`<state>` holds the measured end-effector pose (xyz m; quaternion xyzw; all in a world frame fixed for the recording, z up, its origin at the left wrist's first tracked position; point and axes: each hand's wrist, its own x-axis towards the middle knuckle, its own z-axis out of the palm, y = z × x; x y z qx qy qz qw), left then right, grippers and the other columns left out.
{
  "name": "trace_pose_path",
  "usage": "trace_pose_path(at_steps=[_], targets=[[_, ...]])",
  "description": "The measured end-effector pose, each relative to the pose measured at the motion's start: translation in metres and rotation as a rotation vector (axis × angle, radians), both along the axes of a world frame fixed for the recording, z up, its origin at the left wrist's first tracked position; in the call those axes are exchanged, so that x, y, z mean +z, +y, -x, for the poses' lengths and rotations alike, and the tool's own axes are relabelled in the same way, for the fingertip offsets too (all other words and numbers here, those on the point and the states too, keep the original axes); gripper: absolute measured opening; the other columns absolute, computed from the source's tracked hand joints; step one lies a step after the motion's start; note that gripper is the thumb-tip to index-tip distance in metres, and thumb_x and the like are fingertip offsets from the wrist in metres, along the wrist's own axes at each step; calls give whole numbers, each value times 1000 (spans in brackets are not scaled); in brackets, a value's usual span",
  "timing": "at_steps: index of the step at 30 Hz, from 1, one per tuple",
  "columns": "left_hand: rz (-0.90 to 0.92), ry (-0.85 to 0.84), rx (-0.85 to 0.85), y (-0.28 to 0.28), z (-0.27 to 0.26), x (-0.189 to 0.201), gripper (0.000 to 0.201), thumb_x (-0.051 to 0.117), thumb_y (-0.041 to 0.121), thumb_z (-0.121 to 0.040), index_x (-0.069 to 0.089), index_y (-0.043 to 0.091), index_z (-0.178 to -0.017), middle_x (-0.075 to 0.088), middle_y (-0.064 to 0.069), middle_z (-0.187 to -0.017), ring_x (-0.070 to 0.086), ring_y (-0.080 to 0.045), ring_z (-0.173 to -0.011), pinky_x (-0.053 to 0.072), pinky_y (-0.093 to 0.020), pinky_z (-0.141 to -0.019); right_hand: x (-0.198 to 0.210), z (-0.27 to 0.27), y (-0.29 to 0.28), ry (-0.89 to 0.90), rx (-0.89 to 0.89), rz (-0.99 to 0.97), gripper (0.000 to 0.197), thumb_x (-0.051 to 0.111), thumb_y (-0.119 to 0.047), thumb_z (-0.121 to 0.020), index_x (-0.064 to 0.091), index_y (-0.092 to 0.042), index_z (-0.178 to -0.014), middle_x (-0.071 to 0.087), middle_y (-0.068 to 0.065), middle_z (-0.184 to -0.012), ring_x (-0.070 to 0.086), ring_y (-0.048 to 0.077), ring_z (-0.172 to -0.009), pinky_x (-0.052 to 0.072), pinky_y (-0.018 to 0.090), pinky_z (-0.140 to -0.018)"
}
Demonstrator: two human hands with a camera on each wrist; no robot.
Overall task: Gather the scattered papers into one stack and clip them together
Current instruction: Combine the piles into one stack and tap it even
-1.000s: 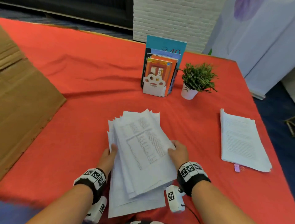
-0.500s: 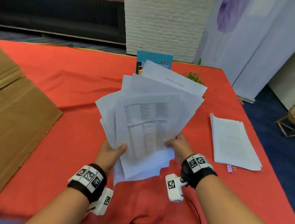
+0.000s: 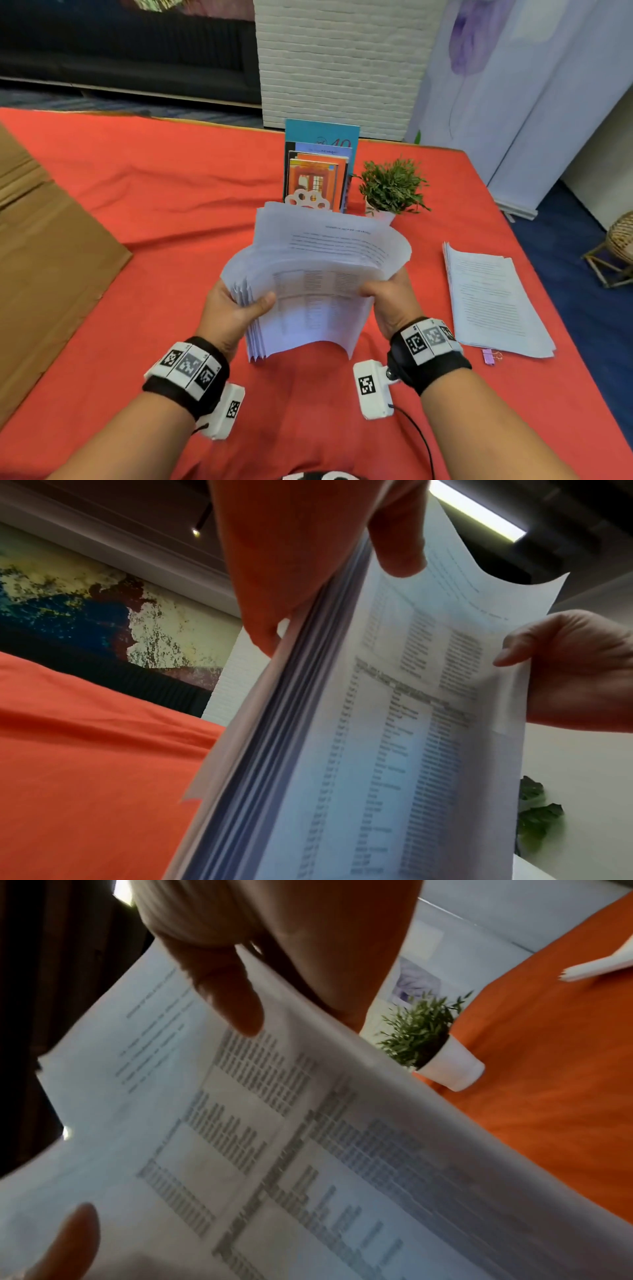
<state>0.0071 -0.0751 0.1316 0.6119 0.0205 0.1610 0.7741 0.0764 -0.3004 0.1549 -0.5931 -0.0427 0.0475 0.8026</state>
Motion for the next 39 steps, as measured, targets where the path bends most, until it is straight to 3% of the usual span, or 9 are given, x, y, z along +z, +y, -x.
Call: trace_pose_path(at_steps=[8, 12, 16, 21, 24, 27, 31, 35, 39], targets=[[-40, -109, 333, -23, -6, 55, 55, 70, 71, -55, 59, 34, -94, 63, 11, -92, 60, 1, -78, 49, -19, -73, 15, -1, -4, -99, 117, 73, 69, 45, 13, -44, 62, -3, -109, 65, 16, -102, 61, 30, -97, 48, 49, -87], [-128, -128, 504, -28, -20, 72, 39, 72, 55, -68, 63, 25, -92, 52, 16, -81, 47, 6, -69, 38, -7, -70, 15, 3, -8, -120, 246, 108, 59, 49, 11, -48, 68, -8, -101, 67, 13, -95, 62, 27, -93, 47, 43, -84], [-205, -104, 554, -27, -30, 70, 13, 73, 25, -75, 64, 28, -83, 58, 15, -75, 50, 4, -64, 42, -16, -68, 14, 3, -11, -142, 283, 144, 63, 57, 4, -57, 61, -18, -116, 65, 1, -102, 60, 16, -97, 49, 28, -82], [-259, -169, 432, -23, -18, 44, 21, 60, 36, -84, 56, 39, -104, 61, 0, -95, 58, -6, -85, 47, -25, -81, -9, 7, -8, -86, 208, 161, 71, 58, 5, -57, 55, -26, -121, 64, -1, -109, 60, 10, -99, 51, 29, -84], [-308, -208, 289, -18, -5, 20, 75, 66, 64, -66, 32, 41, -130, 53, -4, -113, 56, -8, -101, 47, -17, -88, -19, 7, -2, -58, 118, 157, 69, 64, 3, -51, 58, -31, -111, 63, -1, -101, 59, 12, -91, 49, 29, -78], [-317, -22, 171, -9, -1, -9, 102, 81, 42, -51, 21, 45, -133, 48, 6, -122, 52, 5, -114, 45, -15, -94, -29, 5, 2, 34, 20, 102, 62, 54, 8, -45, 64, -26, -96, 67, -3, -86, 59, 19, -87, 49, 32, -73], [-250, 202, 102, 1, -6, -33, 83, 67, 3, -48, 45, 22, -126, 62, -18, -112, 61, -39, -105, 55, -49, -84, -28, 2, 8, 133, -18, 29, 57, 35, 21, -48, 64, -20, -77, 63, -1, -71, 55, 20, -75, 41, 32, -67], [-199, 172, 135, 3, -11, -27, 64, 68, -4, -53, 57, 8, -115, 68, -19, -107, 66, -28, -93, 56, -48, -80, -24, 3, 12, 120, 14, 32, 62, 40, 16, -44, 62, -19, -91, 63, 5, -78, 59, 20, -77, 46, 34, -70], [-203, 104, 140, 4, -7, -17, 55, 80, 25, -64, 58, 27, -115, 72, 7, -105, 67, -8, -95, 54, -25, -81, -16, 5, 8, -185, -46, 210, 87, 47, 17, -58, 43, -36, -127, 54, 6, -98, 55, 15, -76, 45, 28, -66]])
